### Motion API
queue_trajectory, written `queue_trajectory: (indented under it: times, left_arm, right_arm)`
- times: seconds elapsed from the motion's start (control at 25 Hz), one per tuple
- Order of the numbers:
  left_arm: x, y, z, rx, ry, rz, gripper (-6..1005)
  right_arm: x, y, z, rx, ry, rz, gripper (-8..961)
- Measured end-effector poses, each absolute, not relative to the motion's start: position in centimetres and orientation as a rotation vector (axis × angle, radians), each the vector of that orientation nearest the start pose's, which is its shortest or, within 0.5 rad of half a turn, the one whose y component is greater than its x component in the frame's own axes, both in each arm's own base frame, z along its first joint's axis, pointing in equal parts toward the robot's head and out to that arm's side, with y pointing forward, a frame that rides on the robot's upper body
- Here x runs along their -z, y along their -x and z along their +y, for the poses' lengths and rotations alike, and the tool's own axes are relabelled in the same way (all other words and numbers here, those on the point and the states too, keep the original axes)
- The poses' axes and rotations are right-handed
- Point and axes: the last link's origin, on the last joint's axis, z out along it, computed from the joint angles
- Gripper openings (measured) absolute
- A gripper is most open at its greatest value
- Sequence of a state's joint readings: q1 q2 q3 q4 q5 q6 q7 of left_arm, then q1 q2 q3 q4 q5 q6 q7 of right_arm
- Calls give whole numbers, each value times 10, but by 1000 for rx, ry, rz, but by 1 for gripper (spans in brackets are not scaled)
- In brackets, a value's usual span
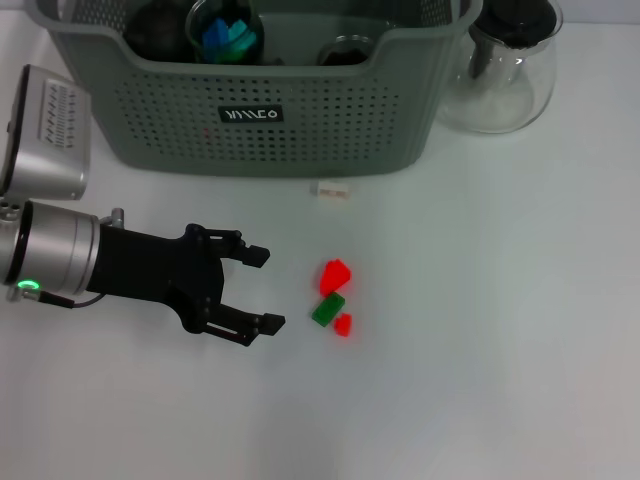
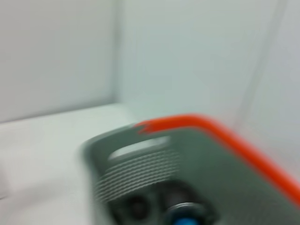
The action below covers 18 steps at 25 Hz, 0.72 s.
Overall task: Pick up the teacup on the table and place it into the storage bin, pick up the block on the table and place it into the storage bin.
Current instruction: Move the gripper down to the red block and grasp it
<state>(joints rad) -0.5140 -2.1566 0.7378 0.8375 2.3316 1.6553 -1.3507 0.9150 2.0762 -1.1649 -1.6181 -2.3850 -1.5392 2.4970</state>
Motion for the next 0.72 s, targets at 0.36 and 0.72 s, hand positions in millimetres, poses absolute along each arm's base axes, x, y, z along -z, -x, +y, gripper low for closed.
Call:
queue_trajectory:
  times: [0.36, 0.72]
  left_arm:
    - [21, 265, 303, 292, 3009, -429, 886]
    - [20, 268, 302, 260, 3014, -393, 886]
  right_arm:
    - [-52, -47, 333, 126, 2933, 500, 947]
    - [5, -74, 341, 457, 2957, 838, 947]
